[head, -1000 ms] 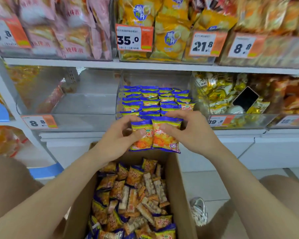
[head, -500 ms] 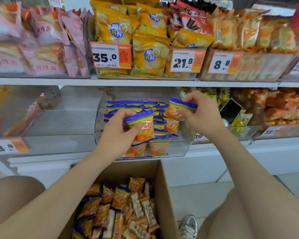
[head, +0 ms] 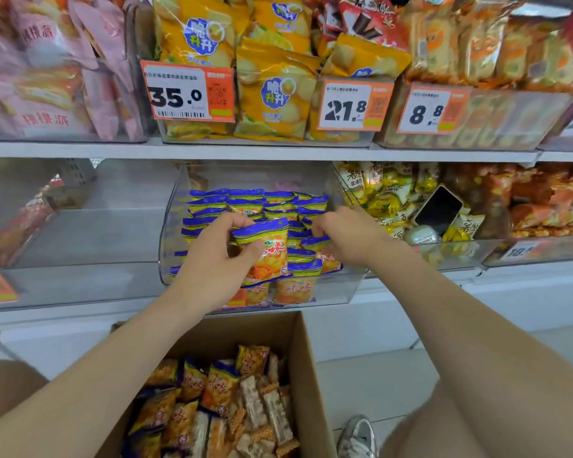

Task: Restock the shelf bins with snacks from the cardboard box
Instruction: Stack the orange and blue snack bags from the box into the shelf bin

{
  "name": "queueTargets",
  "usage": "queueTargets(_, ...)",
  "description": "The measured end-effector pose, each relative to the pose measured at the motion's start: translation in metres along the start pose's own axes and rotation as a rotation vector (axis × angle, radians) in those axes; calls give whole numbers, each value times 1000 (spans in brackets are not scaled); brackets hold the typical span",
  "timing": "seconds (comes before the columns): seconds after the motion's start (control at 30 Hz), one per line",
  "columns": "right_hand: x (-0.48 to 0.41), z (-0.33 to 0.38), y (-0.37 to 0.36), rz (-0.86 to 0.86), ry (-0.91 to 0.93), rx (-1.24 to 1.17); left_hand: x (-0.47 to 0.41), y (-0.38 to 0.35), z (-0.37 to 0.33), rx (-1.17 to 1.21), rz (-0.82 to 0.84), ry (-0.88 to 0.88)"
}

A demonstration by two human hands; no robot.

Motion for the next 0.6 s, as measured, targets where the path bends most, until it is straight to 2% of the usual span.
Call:
queueTargets(0.2, -3, -1, -2, -25, 1, 113, 2, -1, -4, 53, 35, 0)
queueTargets(0.27, 5, -2, 27, -205, 7, -111, 2, -2, -7, 79, 44, -5)
queueTargets(0.33, 24, -4, 61, -406, 17, -580, 3, -6, -15, 103, 74, -24)
queueTargets(0.4, 40, 14, 72, -350, 88, -935, 5, -10, -30, 109, 103, -88)
queueTargets(0.5, 51, 35, 71, -267, 190, -848, 7, -12, -49, 96, 87, -189)
queueTargets(0.6, 55, -10, 82, -430, 31, -848, 8, -17, -54, -81, 45, -250)
Point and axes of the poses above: each hand's wrist, its own x-axis away from the middle knuckle, its own y-axis out of the back of the hand, z = x × y, the point moved 10 cm from there along -x, towards the middle knuckle, and after that the axes turned 1 degree about -y, right-handed, at the moved point
